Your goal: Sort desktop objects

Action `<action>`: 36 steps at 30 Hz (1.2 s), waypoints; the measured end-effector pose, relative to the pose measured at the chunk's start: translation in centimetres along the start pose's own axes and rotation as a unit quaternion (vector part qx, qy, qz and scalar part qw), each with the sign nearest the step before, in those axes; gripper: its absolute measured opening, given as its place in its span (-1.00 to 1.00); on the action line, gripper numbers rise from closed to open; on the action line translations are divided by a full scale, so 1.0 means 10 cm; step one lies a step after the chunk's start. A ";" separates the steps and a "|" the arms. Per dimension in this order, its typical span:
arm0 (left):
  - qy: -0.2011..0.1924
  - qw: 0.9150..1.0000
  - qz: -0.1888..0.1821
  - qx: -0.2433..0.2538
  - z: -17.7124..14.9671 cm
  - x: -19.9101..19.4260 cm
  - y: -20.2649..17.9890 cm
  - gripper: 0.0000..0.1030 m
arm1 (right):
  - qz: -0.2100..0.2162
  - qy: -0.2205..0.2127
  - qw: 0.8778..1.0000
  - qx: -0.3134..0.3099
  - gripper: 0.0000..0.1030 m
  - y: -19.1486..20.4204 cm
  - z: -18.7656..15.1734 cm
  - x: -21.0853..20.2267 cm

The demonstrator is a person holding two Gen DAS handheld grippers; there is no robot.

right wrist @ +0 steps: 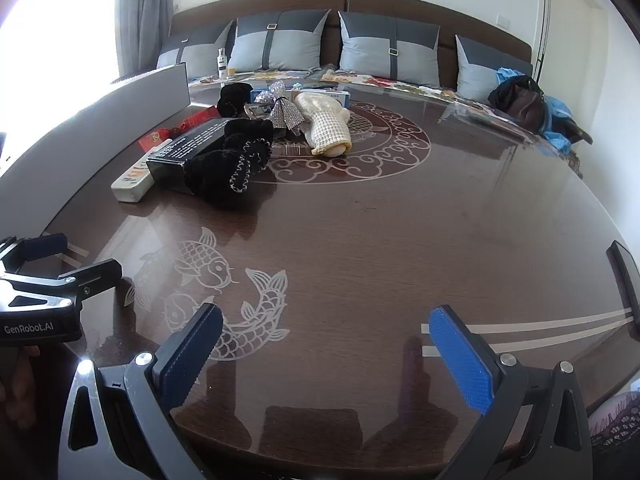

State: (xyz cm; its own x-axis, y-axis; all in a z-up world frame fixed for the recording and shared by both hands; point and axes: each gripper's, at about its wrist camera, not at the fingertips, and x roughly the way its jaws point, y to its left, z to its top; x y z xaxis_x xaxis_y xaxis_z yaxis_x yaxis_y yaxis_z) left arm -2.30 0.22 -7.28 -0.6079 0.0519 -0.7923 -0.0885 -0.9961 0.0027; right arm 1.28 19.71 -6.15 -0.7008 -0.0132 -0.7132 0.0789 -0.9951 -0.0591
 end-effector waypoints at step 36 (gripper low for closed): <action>0.026 0.999 -0.012 0.014 -0.08 -0.06 0.09 1.00 | 0.003 0.029 0.999 0.028 1.00 -0.05 0.01 0.09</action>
State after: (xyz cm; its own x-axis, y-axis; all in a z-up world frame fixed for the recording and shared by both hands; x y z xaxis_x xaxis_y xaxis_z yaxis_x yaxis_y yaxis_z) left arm -1.40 -0.74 -7.27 -0.5639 0.0721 -0.8227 -0.1261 -0.9920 -0.0005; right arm 0.56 20.21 -6.69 -0.6574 -0.0149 -0.7534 0.0421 -0.9990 -0.0170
